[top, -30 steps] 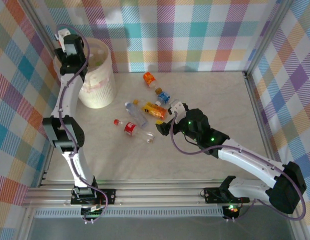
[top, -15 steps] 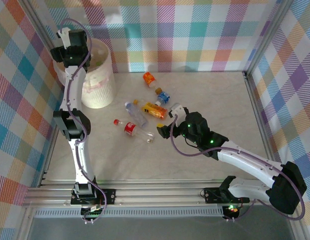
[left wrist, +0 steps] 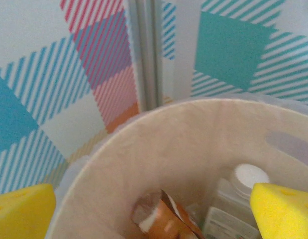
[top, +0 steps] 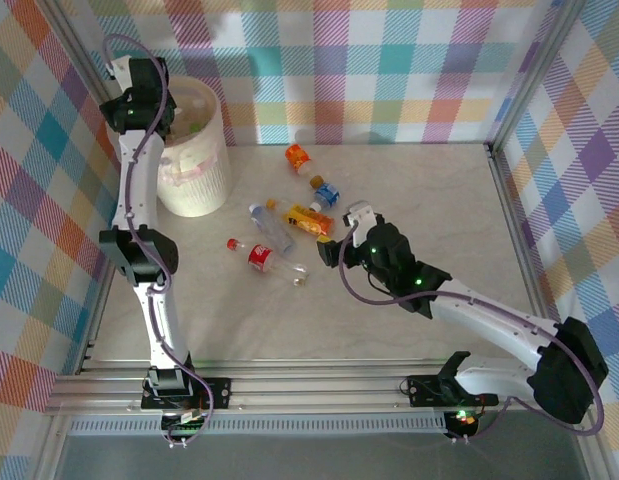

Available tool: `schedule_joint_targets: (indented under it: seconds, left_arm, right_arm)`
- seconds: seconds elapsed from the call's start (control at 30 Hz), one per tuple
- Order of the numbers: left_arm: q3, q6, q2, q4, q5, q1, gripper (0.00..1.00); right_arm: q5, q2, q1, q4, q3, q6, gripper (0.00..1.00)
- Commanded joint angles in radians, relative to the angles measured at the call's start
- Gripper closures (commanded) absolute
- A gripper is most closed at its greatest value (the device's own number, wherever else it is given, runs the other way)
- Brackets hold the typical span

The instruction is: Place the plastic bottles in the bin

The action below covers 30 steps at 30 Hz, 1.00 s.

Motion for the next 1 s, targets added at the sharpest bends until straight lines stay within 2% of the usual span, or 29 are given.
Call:
schedule_joint_targets:
  seconds: [0.0,0.1,0.3,0.4,0.53,0.7,0.77,0.83,0.97]
  left_arm:
    - [-0.084,-0.088,-0.131,0.019,0.163,-0.013,0.0]
    - [-0.234,-0.128,-0.232,0.105,0.269,-0.029,0.0]
    - [-0.514,-0.204,-0.437,0.255,0.481,-0.07,0.0]
    - [-0.62,-0.276,-0.512,0.307,0.614,-0.081,0.0]
    - [-0.74,-0.387,-0.582,0.366,0.854,-0.093,0.0]
    - [-0.966,-0.51,-0.668,0.559,1.075,-0.136,0.0]
    - [-1.048,-0.524,-0.695,0.645,1.156,-0.159,0.0]
    - [-1.085,-0.501,-0.709,0.655,1.223,-0.18,0.0]
    - [-1.158,-0.403,-0.76,0.602,1.235,-0.255,0.0]
  right_arm:
    - [0.067,0.031,-0.005,-0.034,0.049,0.082,0.0]
    - [0.055,0.048,-0.029,-0.056,0.058,0.148,0.0]
    - [-0.048,0.1,-0.105,-0.101,0.077,0.25,0.0]
    - [-0.109,0.121,-0.142,-0.11,0.081,0.266,0.0]
    - [-0.22,0.143,-0.215,-0.127,0.086,0.271,0.0]
    - [-0.332,0.194,-0.316,-0.186,0.127,0.363,0.0]
    - [-0.353,0.231,-0.35,-0.216,0.158,0.418,0.0]
    - [-0.374,0.273,-0.376,-0.24,0.195,0.461,0.0]
    - [-0.391,0.39,-0.423,-0.313,0.312,0.535,0.0]
